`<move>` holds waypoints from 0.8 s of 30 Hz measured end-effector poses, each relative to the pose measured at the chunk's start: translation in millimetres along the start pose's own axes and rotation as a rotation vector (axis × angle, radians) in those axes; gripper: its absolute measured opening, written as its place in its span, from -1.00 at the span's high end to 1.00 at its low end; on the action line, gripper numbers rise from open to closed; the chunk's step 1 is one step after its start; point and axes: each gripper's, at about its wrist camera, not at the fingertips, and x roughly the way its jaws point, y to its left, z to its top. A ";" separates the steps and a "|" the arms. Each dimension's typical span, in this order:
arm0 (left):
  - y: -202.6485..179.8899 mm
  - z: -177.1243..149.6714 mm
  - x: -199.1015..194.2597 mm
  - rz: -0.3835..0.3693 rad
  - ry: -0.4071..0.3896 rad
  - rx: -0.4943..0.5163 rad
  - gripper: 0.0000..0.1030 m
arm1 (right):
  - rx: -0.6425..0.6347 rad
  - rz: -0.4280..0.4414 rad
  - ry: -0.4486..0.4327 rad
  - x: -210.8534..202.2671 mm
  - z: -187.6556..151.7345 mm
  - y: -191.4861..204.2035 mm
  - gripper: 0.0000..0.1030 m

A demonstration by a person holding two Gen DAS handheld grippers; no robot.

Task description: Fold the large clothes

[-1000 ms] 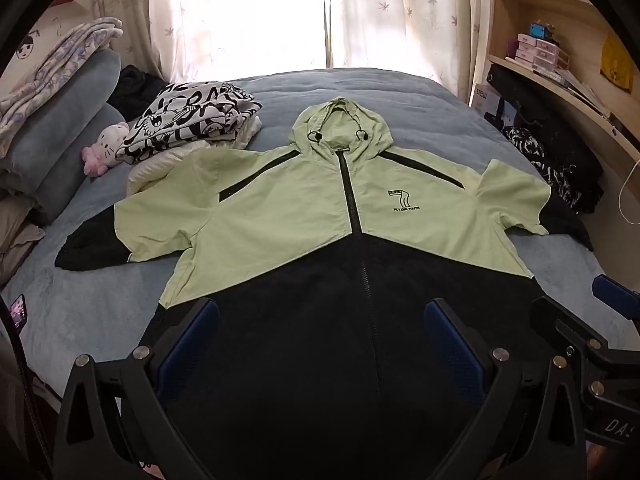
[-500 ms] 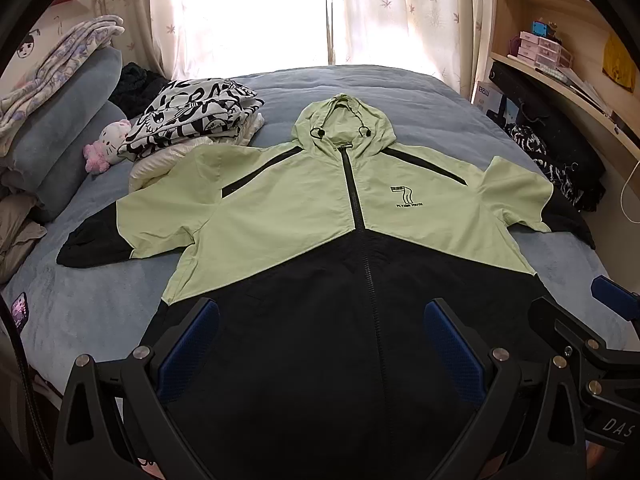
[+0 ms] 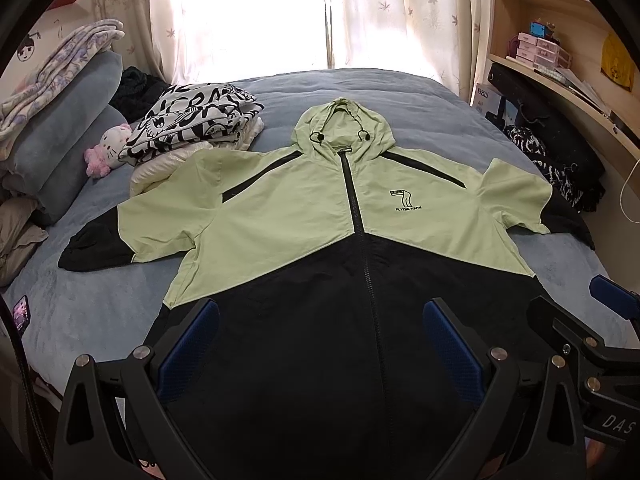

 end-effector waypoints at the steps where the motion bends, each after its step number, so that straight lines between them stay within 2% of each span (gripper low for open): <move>1: -0.5 -0.4 0.0 0.001 -0.001 0.001 -0.95 | 0.001 0.002 -0.001 0.6 -0.3 0.3 -1.00; 24: -1.8 -0.5 -0.4 0.002 -0.003 0.001 -0.94 | 0.005 0.009 -0.002 0.4 3.3 -1.5 -1.00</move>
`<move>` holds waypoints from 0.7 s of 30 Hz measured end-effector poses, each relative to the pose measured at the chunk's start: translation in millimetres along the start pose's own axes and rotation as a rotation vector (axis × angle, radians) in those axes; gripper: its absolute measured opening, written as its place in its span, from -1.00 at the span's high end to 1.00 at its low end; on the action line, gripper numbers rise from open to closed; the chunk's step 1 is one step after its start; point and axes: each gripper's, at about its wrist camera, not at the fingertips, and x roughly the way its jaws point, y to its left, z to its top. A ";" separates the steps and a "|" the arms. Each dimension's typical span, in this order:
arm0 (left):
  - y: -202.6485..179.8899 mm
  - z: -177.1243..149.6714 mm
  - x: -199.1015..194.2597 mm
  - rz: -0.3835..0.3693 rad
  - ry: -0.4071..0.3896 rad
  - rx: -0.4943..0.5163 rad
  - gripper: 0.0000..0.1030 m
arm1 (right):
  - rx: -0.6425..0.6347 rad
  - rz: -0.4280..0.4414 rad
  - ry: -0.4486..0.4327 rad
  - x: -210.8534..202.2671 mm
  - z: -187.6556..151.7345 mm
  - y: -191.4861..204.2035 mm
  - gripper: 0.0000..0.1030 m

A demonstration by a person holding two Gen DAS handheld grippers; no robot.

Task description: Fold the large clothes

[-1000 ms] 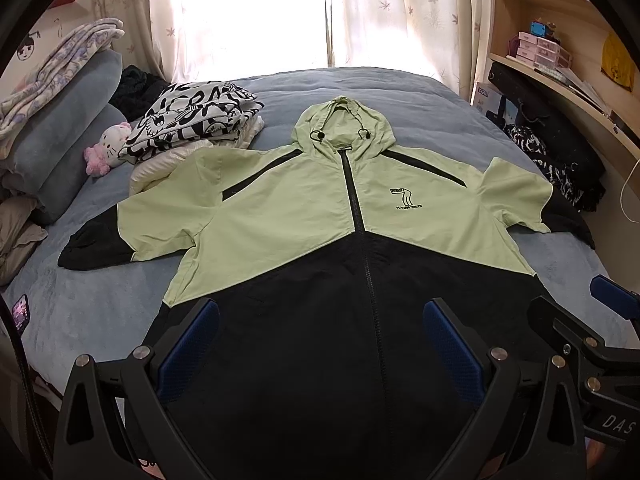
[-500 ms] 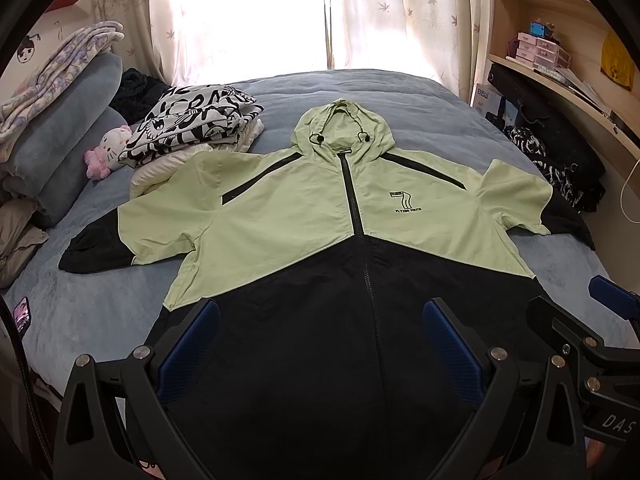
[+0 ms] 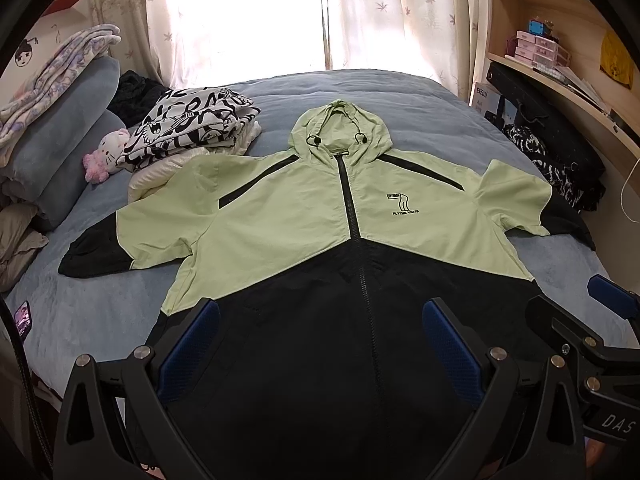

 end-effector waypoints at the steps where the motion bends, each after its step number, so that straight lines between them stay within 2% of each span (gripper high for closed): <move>1: -0.2 -0.3 0.0 0.001 0.001 0.000 -0.94 | 0.001 0.002 0.000 0.5 0.0 0.8 -1.00; 14: -9.9 9.6 5.4 0.000 0.020 0.013 -0.94 | 0.012 0.009 0.011 7.1 7.1 -2.8 -1.00; 21: -24.7 12.3 9.5 0.003 -0.004 0.053 -0.94 | 0.018 0.009 0.000 14.7 9.3 -11.9 -1.00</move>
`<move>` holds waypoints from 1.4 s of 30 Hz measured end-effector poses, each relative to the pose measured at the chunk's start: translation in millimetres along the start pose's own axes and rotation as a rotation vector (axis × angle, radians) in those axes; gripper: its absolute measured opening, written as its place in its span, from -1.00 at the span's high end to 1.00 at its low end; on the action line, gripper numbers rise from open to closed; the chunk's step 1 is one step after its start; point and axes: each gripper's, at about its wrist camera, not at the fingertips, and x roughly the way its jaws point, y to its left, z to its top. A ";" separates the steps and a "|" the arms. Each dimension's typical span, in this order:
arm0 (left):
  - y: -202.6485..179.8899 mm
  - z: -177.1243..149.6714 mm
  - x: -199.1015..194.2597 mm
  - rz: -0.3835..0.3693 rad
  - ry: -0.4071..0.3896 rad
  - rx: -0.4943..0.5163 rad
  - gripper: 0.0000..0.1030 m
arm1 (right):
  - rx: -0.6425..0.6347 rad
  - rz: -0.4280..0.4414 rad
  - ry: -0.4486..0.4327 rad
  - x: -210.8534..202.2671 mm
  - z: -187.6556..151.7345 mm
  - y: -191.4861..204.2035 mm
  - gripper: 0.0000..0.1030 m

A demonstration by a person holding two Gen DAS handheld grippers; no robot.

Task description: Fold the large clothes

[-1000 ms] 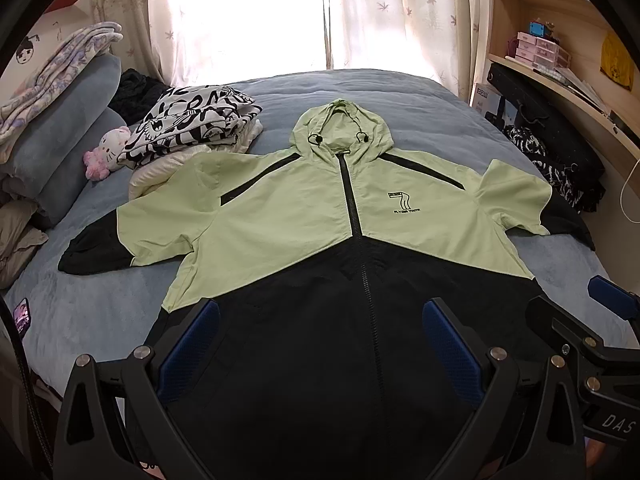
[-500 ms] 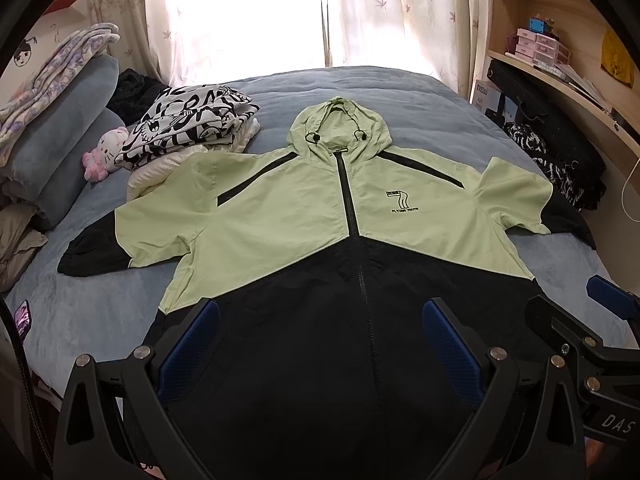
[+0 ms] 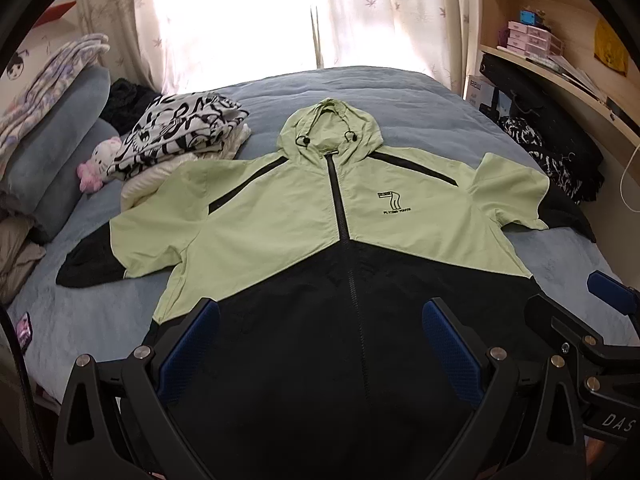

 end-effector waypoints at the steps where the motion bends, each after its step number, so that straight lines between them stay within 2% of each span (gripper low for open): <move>1: -3.3 -0.1 -0.2 0.000 -0.006 0.006 -0.94 | 0.002 0.000 -0.002 1.4 2.1 0.4 -1.00; 7: -23.5 16.1 -2.3 -0.021 -0.029 0.043 -0.94 | 0.012 -0.005 -0.034 -7.9 6.0 -21.2 -1.00; 13: -54.4 47.6 -13.7 -0.041 -0.116 0.105 -0.94 | 0.021 -0.011 -0.089 -20.4 26.4 -45.5 -1.00; 19: -89.1 100.3 -27.2 -0.111 -0.197 0.128 -0.94 | 0.011 -0.022 -0.134 -33.9 58.8 -82.8 -1.00; 25: -121.1 159.9 -12.3 -0.183 -0.170 0.070 -0.96 | 0.034 -0.129 -0.182 -44.4 95.3 -143.1 -1.00; 28: -135.2 174.8 6.2 -0.182 -0.181 0.056 -0.96 | 0.082 -0.174 -0.177 -39.8 110.2 -182.3 -1.00; 29: -144.9 180.8 17.6 -0.159 -0.175 0.051 -0.96 | 0.103 -0.176 -0.165 -36.3 113.9 -194.3 -1.00; 33: -172.5 186.7 68.4 -0.118 -0.107 0.056 -0.96 | 0.212 -0.195 -0.081 -7.3 124.0 -254.2 -1.00; 36: -199.2 180.5 111.5 -0.090 -0.075 0.086 -0.96 | 0.278 -0.173 -0.033 24.6 121.0 -297.7 -0.96; 38: -211.4 172.9 138.5 -0.068 -0.056 0.088 -0.96 | 0.339 -0.117 0.000 51.9 112.6 -325.3 -0.81; 39: -219.1 168.6 154.5 -0.068 -0.033 0.089 -0.96 | 0.373 -0.103 0.019 62.5 107.3 -336.2 -0.66; 42: -234.9 157.5 190.6 -0.087 0.024 0.078 -0.85 | 0.547 -0.038 0.083 105.3 83.0 -386.5 -0.36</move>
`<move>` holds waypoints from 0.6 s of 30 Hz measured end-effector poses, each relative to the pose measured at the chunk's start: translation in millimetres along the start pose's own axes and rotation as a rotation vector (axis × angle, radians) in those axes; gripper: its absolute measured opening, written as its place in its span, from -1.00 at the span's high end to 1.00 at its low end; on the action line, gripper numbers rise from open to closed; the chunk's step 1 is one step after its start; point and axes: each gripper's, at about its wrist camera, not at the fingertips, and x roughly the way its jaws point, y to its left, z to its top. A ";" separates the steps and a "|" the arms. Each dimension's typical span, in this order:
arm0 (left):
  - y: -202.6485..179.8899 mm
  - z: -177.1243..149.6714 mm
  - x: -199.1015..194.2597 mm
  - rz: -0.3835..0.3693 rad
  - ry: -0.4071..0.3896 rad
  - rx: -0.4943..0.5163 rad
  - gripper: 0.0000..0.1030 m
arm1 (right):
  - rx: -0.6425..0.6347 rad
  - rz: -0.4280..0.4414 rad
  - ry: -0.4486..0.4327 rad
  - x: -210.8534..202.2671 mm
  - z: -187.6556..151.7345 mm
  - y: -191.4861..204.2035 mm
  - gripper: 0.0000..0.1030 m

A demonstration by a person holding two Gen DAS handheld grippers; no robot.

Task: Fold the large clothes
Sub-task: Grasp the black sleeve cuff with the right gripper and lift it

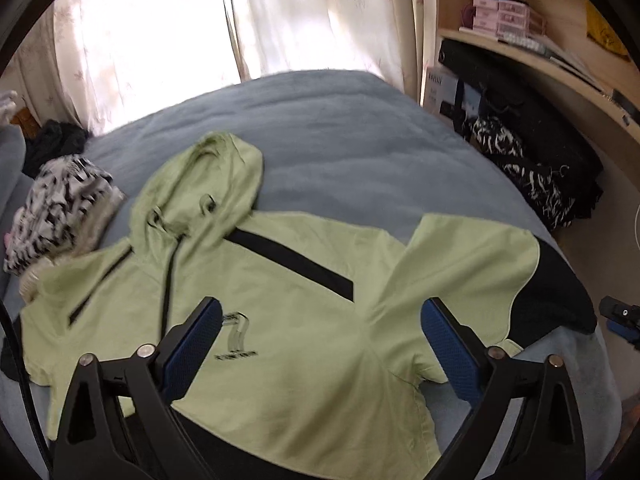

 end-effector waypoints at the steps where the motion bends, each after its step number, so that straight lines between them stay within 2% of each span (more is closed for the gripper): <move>1: -4.6 -2.1 9.9 -0.004 0.007 -0.004 -0.83 | 0.049 0.010 0.015 11.0 0.9 -13.9 -0.29; 4: -16.5 -9.1 34.4 0.009 0.018 0.005 -0.83 | 0.243 0.083 0.063 44.8 -3.2 -61.9 -0.29; 8: -31.0 -16.6 55.8 -0.007 0.039 0.030 -0.82 | 0.435 0.190 0.088 74.4 -14.1 -91.4 -0.29; 10: -37.2 -17.6 63.0 -0.005 0.041 0.040 -0.81 | 0.475 0.200 0.080 84.3 -15.1 -97.9 -0.29; 12: -43.4 -18.4 67.2 -0.022 0.044 0.048 -0.69 | 0.503 0.205 0.052 89.3 -13.5 -102.3 -0.29; 15: -45.8 -17.5 71.0 -0.077 0.080 0.046 -0.30 | 0.535 0.192 0.010 93.1 -7.0 -104.4 -0.26; 16: -44.3 -16.7 71.4 -0.100 0.091 0.042 -0.05 | 0.536 0.176 -0.006 92.3 -5.6 -102.5 -0.08; 17: -41.6 -16.6 71.4 -0.140 0.108 0.031 0.10 | 0.522 0.144 -0.016 91.1 -3.9 -98.9 0.08; 18: -38.1 -16.1 70.7 -0.158 0.116 0.022 0.12 | 0.498 0.106 -0.025 89.5 -1.9 -94.7 0.51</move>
